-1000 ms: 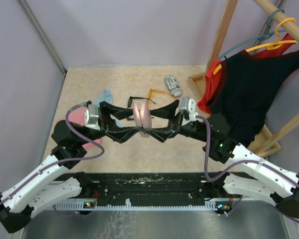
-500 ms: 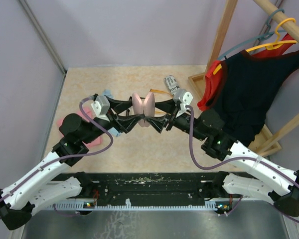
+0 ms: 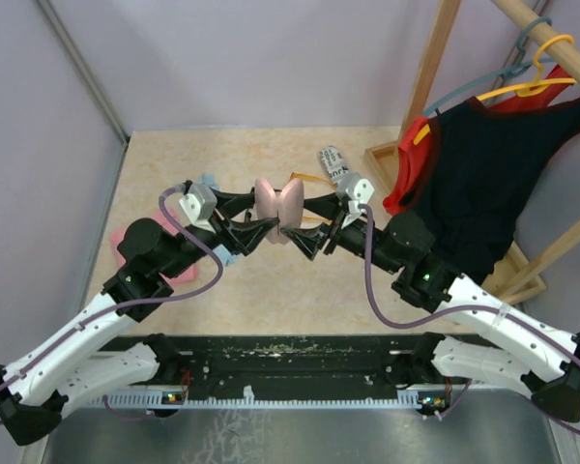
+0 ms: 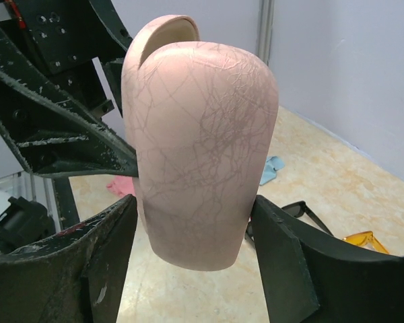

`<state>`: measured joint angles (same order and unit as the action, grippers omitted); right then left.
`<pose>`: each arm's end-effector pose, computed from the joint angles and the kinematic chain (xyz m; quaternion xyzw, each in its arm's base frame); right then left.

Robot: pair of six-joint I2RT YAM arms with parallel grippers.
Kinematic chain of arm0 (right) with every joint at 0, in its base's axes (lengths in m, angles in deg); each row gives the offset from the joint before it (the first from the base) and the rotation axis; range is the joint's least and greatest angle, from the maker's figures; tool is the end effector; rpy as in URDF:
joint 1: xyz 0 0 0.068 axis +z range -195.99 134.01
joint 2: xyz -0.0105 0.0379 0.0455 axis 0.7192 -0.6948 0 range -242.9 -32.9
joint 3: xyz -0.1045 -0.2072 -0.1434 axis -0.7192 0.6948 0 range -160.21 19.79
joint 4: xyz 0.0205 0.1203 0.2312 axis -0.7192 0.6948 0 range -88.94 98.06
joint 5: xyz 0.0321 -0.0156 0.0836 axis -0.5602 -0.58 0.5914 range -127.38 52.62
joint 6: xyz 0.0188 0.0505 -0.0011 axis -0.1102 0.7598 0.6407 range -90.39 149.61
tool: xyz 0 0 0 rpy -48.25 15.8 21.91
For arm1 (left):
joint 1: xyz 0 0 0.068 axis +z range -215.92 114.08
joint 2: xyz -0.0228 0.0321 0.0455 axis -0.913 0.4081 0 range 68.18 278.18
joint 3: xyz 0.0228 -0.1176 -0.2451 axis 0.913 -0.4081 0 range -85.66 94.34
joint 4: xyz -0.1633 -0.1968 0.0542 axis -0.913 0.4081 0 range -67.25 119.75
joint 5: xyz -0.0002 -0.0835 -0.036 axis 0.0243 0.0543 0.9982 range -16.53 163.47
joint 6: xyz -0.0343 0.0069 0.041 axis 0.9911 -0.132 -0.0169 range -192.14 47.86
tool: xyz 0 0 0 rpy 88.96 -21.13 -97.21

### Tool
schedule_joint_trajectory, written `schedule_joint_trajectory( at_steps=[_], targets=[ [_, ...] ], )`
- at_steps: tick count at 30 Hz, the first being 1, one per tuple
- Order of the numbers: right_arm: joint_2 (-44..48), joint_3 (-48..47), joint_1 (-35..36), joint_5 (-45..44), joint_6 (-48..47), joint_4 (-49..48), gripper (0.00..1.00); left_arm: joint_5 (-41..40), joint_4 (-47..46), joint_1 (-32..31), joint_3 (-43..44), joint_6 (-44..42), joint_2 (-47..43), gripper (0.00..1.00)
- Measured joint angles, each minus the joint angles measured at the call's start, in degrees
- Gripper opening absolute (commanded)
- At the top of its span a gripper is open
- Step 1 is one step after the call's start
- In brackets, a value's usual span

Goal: Organize the sunglasses
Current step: Open the sunglasses case.

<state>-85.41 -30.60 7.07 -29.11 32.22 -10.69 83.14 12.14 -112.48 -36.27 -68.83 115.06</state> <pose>0.1245 0.1740 0.3921 -0.3242 0.5588 0.3969 0.6520 0.1248 -0.1406 0.4015 0.2897 0.5515 -0.3765 0.6856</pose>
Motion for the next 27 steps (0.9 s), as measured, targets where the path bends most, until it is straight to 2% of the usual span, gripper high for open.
schedule_joint_trajectory(
  at_steps=[15, 27],
  targets=[
    [3.8, 0.2, 0.0, -0.8, 0.1, 4.6, 0.71, -1.3, 0.4, -0.1, 0.4, -0.5, 0.5, 0.00],
    [18.1, 5.1, 0.5, -28.3, 1.1, 12.0, 0.71, -6.3, 7.6, 0.2, 1.4, -3.3, 3.5, 0.00]
  ],
)
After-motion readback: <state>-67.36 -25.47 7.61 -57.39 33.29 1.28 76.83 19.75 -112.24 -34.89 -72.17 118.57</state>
